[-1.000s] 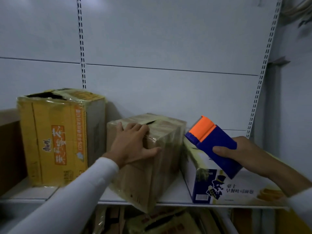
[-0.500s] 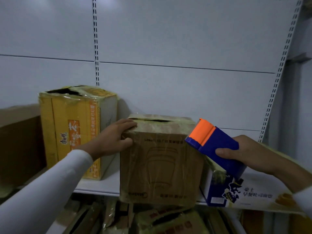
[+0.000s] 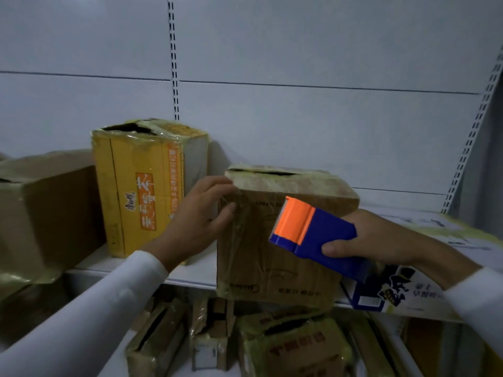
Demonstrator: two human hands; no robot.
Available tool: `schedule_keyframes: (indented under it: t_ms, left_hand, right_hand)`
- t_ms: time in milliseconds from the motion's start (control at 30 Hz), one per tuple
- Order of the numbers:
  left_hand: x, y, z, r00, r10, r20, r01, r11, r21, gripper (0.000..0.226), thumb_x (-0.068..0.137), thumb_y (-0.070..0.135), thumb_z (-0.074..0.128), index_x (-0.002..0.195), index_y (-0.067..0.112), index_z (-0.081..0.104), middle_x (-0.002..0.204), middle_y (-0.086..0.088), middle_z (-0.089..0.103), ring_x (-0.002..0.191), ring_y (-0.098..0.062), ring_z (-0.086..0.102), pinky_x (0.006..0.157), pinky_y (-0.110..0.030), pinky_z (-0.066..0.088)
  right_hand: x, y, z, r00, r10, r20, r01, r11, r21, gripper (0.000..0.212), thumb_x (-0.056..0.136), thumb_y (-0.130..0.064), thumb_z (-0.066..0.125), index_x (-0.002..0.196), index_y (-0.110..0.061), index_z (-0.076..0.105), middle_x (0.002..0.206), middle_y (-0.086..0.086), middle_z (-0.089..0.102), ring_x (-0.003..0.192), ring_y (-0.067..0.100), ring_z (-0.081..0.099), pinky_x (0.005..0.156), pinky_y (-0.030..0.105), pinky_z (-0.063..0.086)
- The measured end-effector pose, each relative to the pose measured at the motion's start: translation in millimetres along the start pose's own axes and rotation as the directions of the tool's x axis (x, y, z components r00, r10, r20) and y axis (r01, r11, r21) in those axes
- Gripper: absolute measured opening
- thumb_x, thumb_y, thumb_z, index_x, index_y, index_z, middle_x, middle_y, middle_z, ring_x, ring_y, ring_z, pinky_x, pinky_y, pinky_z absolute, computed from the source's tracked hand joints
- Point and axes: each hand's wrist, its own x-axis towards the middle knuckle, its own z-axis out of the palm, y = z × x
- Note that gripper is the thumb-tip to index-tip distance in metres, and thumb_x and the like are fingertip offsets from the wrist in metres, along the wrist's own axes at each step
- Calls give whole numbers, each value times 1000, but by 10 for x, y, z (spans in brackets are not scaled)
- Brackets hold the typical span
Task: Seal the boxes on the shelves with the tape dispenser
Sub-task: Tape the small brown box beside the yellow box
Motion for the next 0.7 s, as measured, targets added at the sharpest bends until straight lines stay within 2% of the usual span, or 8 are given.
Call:
schedule_keyframes:
  t_ms: [100,167,233,333,433,533,600,700]
  left_hand:
    - [-125,136,-42,994,32,100,-21,993,-113,27,94,24,53,119,17,60,113,5,60,103,-4,56,86,-23,50]
    - [-215,176,-45,970,-38,242,90,975,-205,33,94,27,54,126,18,56,115,6,62,104,-2,58,87,-23,52]
    - [-307,183,-35,918,-114,379,237,926,-295,41,95,30,52,134,19,50,123,5,61,111,-2,57,93,-26,51]
    - [-408,165,-13,873,-157,462,355,854,-381,43,96,28,51,137,17,47,127,4,60,115,-5,57,94,-29,50]
    - [-448,163,-3,867,-172,467,401,798,-450,29,97,20,50,124,12,58,110,0,69,98,-9,65,81,-27,52]
    - [-456,144,-25,884,-199,424,421,733,-534,15,96,15,53,97,10,67,84,-2,69,77,-11,63,71,-28,51]
    - [-449,129,-38,900,-205,384,397,749,-531,15,95,15,54,86,15,67,75,3,66,70,-9,60,65,-24,49]
    - [-428,94,-75,925,-216,314,350,808,-474,16,94,18,55,83,19,66,71,5,66,67,-6,61,59,-16,45]
  right_hand:
    - [73,-129,88,998,-29,47,29,1000,12,38,65,-63,73,71,-25,72,70,0,72,61,12,67,55,16,44]
    - [109,-188,152,996,-37,84,37,999,9,30,65,-63,73,69,-33,72,70,-5,73,60,7,68,54,14,45]
    - [147,-208,203,994,-39,101,41,999,-14,35,64,-62,74,74,-28,72,75,-2,74,65,12,70,56,17,48]
    - [189,-218,275,990,-43,135,52,997,-62,44,65,-61,75,77,-19,71,77,3,74,67,18,70,59,23,49]
    - [223,-243,331,987,-32,159,50,992,-112,53,66,-63,74,82,-14,68,79,7,73,68,22,70,61,28,51]
    - [257,-285,374,983,-14,181,39,990,-137,43,71,-56,74,85,-16,68,80,5,74,70,22,71,63,29,53]
    - [276,-311,391,982,-1,188,30,989,-147,43,72,-55,73,87,-16,67,81,4,74,71,21,71,65,32,54]
    - [312,-385,400,982,3,189,27,988,-154,51,67,-64,73,85,-17,67,80,4,74,71,20,71,65,31,53]
